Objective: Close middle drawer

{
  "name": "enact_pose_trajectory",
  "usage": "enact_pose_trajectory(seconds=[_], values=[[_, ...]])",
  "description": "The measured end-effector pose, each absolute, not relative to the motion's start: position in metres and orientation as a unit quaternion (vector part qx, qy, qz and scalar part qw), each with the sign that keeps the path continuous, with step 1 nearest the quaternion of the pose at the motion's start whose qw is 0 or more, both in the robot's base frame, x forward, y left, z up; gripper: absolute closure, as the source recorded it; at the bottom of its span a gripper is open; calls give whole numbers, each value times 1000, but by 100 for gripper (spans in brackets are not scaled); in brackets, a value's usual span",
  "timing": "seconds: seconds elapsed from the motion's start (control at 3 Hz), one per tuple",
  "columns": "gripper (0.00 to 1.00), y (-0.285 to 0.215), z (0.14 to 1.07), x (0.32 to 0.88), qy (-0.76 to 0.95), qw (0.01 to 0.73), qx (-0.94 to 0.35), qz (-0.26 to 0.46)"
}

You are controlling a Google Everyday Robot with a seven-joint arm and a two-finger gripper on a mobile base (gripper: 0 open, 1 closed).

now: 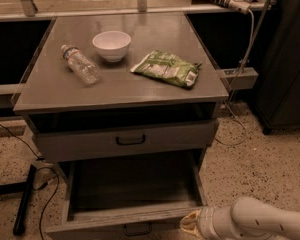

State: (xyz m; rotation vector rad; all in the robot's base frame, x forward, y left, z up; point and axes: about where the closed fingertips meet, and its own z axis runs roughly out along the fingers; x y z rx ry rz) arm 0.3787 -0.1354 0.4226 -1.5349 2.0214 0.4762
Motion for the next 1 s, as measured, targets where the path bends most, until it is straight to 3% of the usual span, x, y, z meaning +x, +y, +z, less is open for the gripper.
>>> enact_pose_trajectory(seconds=[1.0], values=[[12,-135,423,379,752,276,-571,177]])
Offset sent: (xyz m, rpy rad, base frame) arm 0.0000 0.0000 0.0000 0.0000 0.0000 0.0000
